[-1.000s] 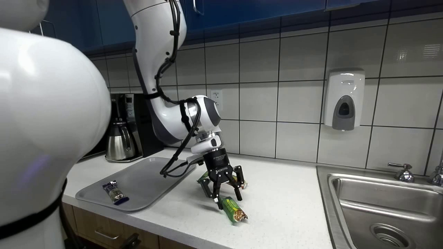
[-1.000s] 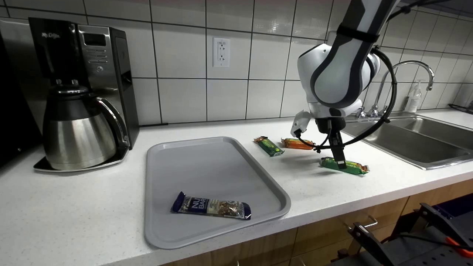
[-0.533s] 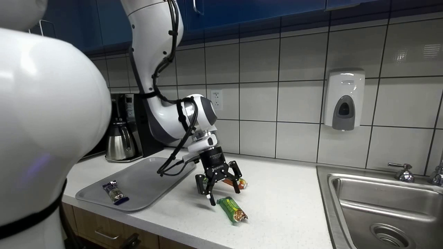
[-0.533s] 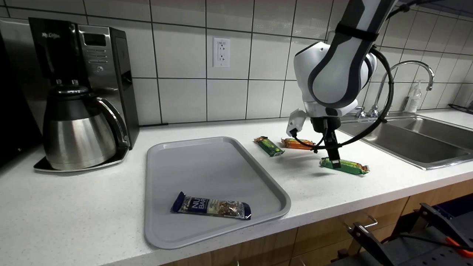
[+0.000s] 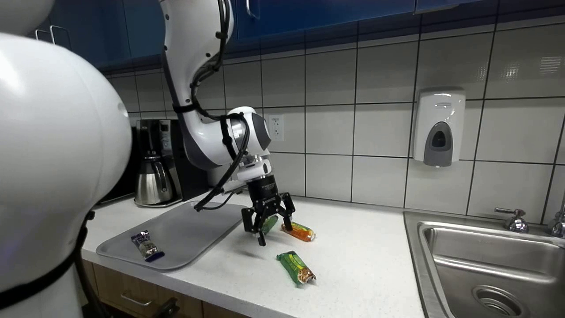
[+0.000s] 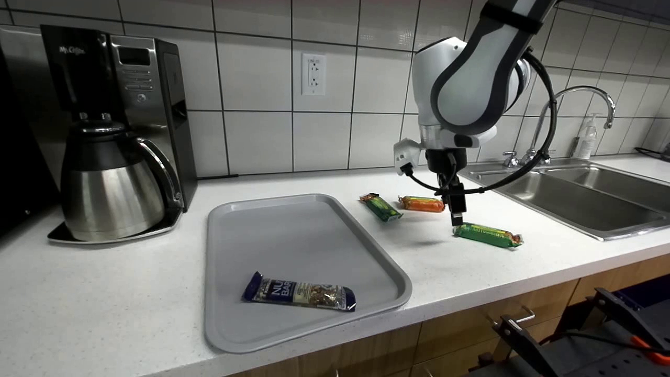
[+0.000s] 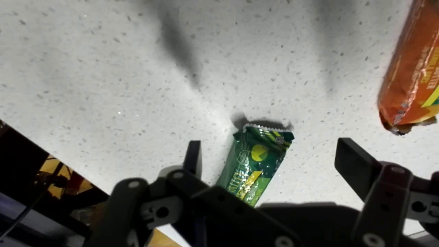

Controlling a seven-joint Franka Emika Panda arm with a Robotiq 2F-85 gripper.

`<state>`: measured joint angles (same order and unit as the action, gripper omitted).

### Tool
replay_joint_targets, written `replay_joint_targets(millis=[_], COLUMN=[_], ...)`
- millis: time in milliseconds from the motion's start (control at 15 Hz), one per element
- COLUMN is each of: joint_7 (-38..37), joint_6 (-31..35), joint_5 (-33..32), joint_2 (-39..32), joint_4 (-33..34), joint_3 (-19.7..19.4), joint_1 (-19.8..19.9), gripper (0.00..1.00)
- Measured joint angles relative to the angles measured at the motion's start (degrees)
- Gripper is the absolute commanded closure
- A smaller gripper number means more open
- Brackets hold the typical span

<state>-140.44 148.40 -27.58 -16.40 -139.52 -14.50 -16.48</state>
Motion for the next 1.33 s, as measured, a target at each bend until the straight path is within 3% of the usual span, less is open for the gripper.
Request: replay_joint_targets(millis=[667, 1333], joint_7=[21.6, 43.5], joint_6=[0.2, 0.2], joint_5=[8.6, 21.0], joint_2=[2.7, 2.7], joint_4=[2.3, 5.5], joint_3=[10.4, 16.3], joint_1=[3.5, 3.6], gripper=[0.00, 0.00])
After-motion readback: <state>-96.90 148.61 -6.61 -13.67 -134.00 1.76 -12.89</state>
